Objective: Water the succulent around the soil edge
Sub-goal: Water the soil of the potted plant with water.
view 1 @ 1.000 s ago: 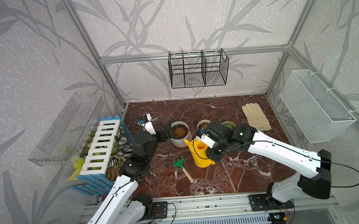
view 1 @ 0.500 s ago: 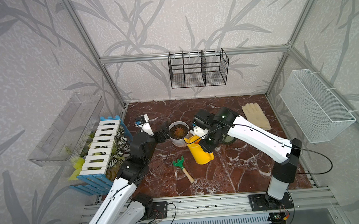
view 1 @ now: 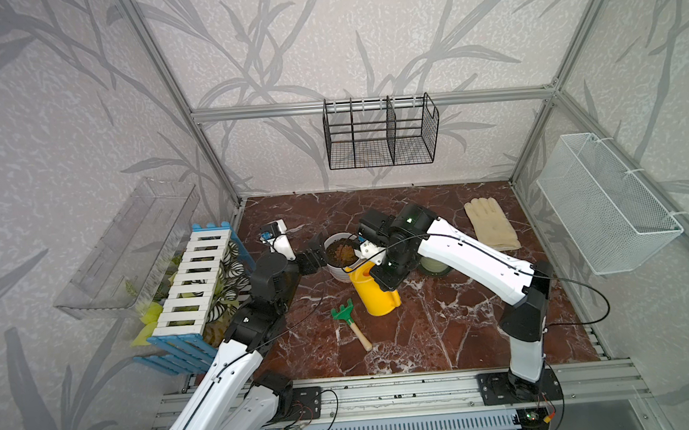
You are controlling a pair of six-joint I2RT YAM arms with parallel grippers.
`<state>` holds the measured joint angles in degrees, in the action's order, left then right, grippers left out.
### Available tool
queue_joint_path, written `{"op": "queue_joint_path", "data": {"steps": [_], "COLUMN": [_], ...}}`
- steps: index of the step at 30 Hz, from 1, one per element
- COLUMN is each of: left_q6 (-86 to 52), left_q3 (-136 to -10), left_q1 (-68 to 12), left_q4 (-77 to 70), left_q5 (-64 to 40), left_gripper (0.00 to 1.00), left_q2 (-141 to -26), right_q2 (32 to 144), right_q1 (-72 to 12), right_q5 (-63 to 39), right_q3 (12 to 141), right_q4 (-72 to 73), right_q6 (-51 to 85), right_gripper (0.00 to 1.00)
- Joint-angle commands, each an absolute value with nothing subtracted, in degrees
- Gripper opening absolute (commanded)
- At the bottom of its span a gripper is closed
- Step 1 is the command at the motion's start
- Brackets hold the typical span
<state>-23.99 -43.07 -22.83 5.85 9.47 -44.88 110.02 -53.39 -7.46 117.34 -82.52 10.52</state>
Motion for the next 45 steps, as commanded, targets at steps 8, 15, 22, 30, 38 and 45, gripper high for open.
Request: {"op": "queue_joint_path", "data": {"steps": [8, 15, 22, 30, 38, 45], "left_q6": [-23.3, -23.2, -22.9, -22.9, -23.0, -23.0], "left_q3": [-44.3, -44.3, -44.5, -44.6, -44.5, -44.5], "left_q1": [-22.7, -22.6, -22.4, -22.1, -21.3, -20.9], "left_q4": [5.9, 6.0, 6.2, 6.3, 6.2, 6.0], "left_q5": [9.7, 10.0, 9.7, 9.4, 8.7, 8.7], "left_gripper": [1.00, 1.00, 1.00, 1.00, 1.00, 1.00], "left_q2": [-44.8, -45.1, -45.5, -46.1, -46.6, -46.5], "right_q2": [109.8, 109.8, 109.8, 108.2, 106.8, 106.2], "right_q1": [-50.8, -48.8, -47.1, -47.6, -50.2, -53.2], "right_q5": [-1.8, 0.4, 1.1, -2.0, -3.6, -4.9], "right_q3": [118.5, 118.4, 118.7, 115.6, 113.5, 113.1], "right_q4": [-81.8, -81.1, -80.5, -77.9, -76.6, -75.6], "right_q6": [11.0, 10.8, 10.6, 10.4, 11.1, 11.9], "right_gripper": [0.00, 0.00, 0.00, 0.00, 0.00, 0.00]}}
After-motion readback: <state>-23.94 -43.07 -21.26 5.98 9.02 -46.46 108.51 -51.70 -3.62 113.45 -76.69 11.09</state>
